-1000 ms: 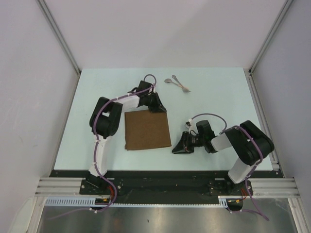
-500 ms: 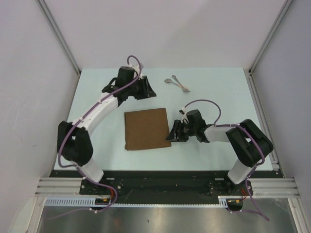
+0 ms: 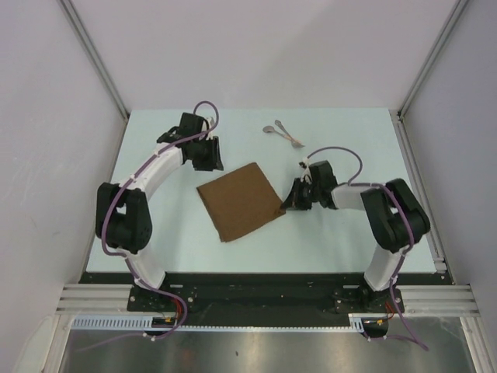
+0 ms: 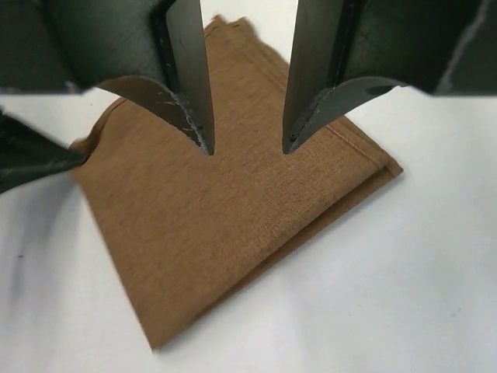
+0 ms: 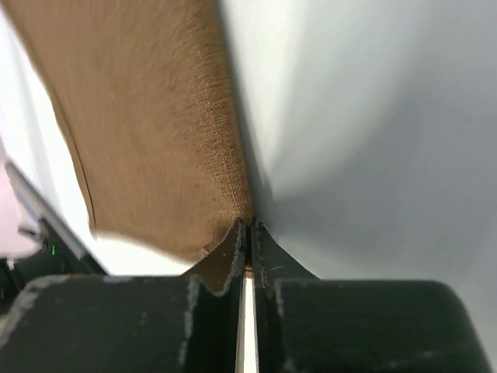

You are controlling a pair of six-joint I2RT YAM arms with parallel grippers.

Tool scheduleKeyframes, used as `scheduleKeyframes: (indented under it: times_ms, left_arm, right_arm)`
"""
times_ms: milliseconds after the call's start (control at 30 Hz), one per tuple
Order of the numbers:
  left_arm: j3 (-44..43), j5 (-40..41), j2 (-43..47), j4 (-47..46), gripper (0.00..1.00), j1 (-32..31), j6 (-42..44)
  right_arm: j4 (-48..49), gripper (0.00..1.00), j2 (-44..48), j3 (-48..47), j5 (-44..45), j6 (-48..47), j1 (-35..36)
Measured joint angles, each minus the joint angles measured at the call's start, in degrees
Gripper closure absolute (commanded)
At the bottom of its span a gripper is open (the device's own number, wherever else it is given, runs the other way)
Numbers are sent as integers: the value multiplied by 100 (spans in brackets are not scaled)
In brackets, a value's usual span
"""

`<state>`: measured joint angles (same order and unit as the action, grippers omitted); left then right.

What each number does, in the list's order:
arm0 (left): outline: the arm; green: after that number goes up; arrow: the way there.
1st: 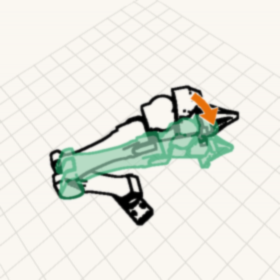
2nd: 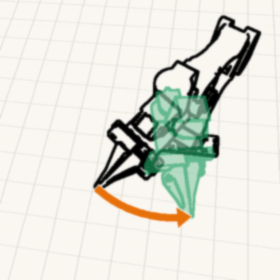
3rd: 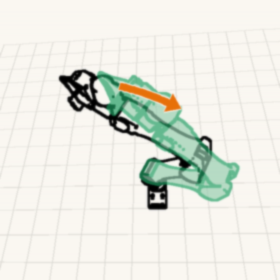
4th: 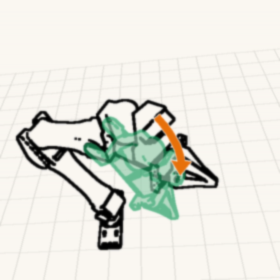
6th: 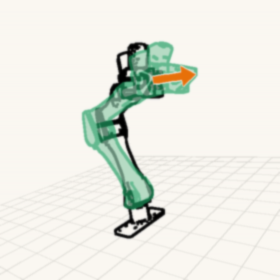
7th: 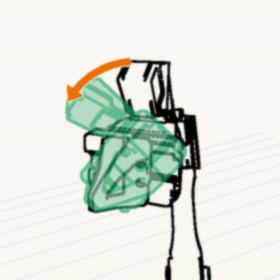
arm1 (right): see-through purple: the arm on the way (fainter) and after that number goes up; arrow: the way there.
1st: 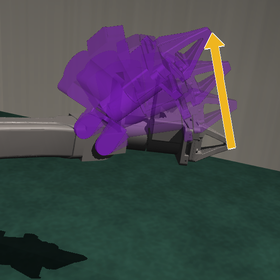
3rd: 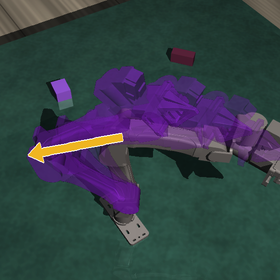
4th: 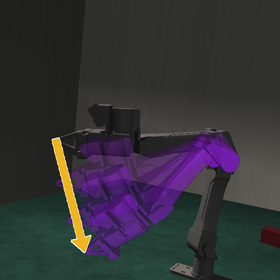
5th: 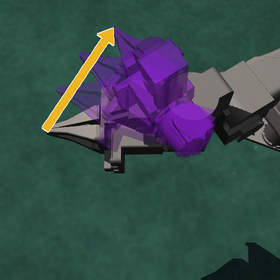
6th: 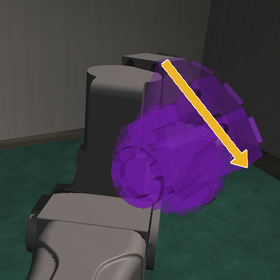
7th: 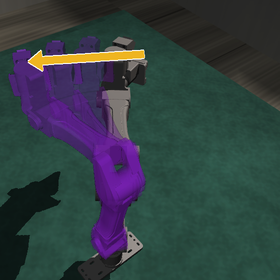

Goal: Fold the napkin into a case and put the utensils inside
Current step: Pick up the top corner of the square-folded napkin from the center of the board.

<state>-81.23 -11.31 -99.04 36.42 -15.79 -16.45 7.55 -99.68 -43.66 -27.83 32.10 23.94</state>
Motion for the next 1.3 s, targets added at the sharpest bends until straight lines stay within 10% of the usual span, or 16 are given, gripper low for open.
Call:
scheduleKeyframes:
  times_ms: [333, 1000, 1300]
  left_arm:
    - [52, 455, -485, -70, 50, -44, -153]
    - [647, 903, -1036, -76, 47, 767, -55]
    - [1274, 522, -754, -487, 69, 778, -162]
  right_arm:
    - [-1373, 40, -2076, -3801, 369, -660, -420]
    - [-1777, 37, 28, -1058, 619, -234, 625]
    - [-1499, 37, 378, -579, 619, -13, 944]
